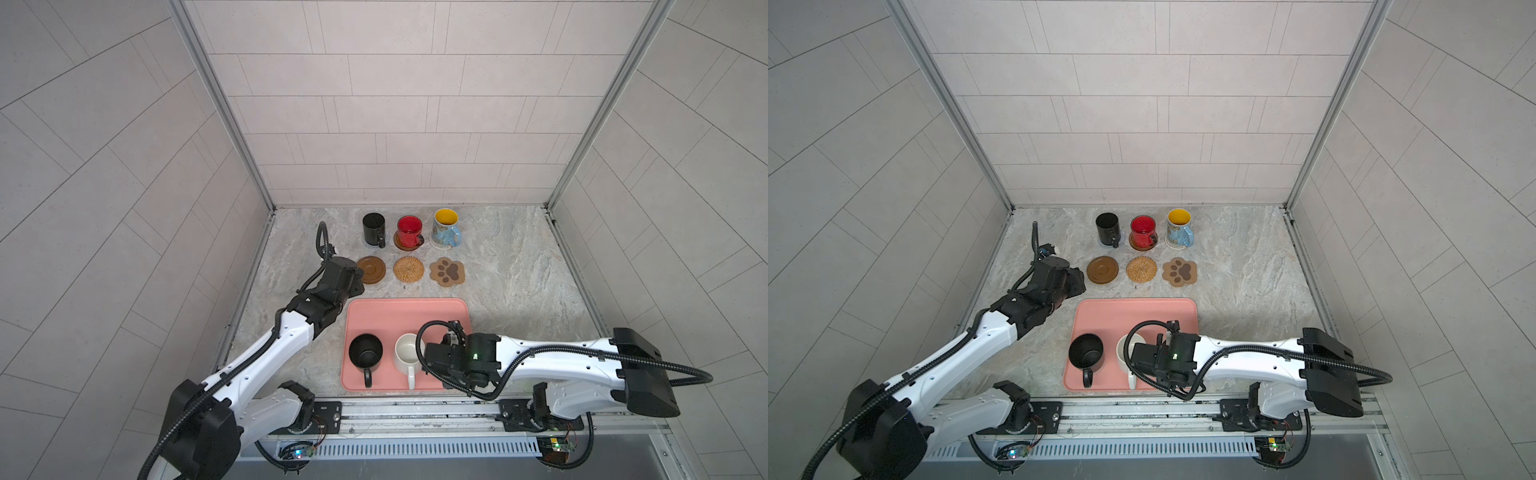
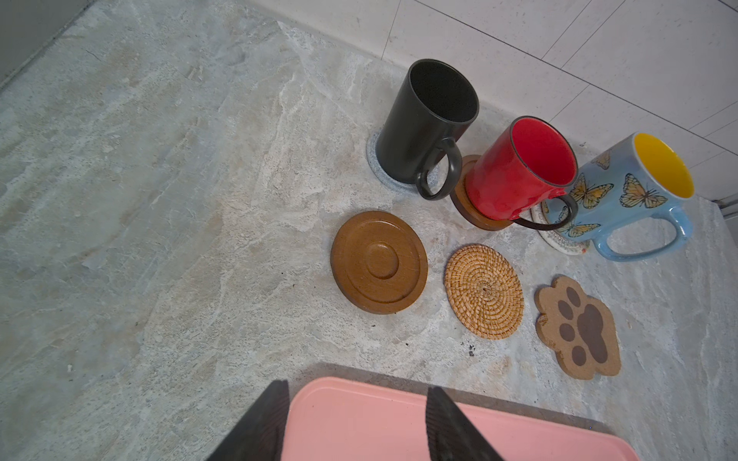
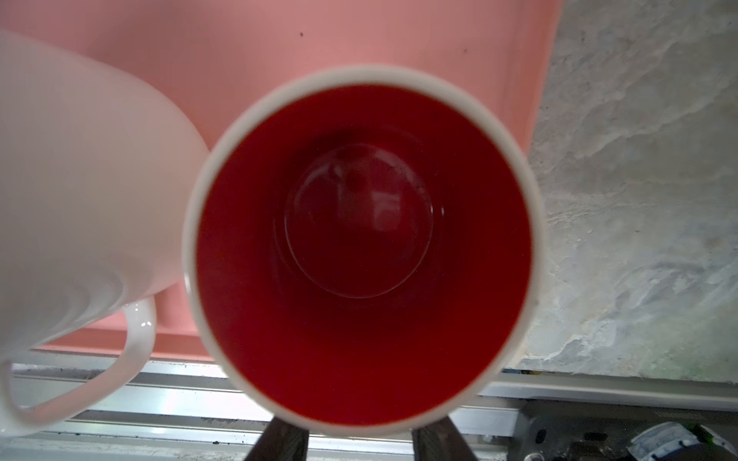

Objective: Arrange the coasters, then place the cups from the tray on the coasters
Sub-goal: 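Lower the right gripper into the red-inside white mug and close on its rim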

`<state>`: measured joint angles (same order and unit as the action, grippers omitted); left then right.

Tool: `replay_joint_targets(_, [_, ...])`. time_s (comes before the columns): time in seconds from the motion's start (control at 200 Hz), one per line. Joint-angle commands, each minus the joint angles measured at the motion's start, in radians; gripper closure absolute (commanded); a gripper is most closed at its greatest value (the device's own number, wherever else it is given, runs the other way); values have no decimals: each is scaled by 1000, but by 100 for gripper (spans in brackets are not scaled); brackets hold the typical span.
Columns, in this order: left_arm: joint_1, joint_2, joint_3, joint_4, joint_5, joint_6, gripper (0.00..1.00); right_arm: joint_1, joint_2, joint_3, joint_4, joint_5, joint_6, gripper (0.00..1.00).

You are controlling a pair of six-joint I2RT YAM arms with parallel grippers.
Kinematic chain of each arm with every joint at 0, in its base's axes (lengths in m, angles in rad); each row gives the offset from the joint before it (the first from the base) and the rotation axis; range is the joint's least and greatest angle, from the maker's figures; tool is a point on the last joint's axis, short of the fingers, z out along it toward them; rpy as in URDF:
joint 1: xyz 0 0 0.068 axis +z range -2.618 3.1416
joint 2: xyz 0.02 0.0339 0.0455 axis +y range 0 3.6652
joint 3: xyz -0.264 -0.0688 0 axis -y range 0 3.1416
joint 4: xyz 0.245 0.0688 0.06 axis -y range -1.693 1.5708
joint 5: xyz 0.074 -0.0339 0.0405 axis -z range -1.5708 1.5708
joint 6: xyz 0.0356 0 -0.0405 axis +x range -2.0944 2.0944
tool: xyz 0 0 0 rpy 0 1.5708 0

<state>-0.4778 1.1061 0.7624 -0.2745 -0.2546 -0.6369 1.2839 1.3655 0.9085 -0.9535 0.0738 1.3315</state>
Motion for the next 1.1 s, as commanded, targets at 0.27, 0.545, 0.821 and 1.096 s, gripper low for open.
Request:
replay_joint_targets(0.27, [5, -37, -11, -20, -27, -19, 39, -85, 42, 21, 2, 58, -130, 61])
replay_joint_targets(0.545, [5, -59, -18, -38, -28, -23, 39, -141, 35, 10, 28, 92, -223, 70])
replay_joint_targets(0.821, [5, -84, -30, -46, -45, -29, 39, -165, 19, -12, 85, 113, -292, 74])
replay_joint_targets(1.096, [5, -84, -31, -43, -45, -28, 39, -193, 26, -19, 116, 111, -334, 74])
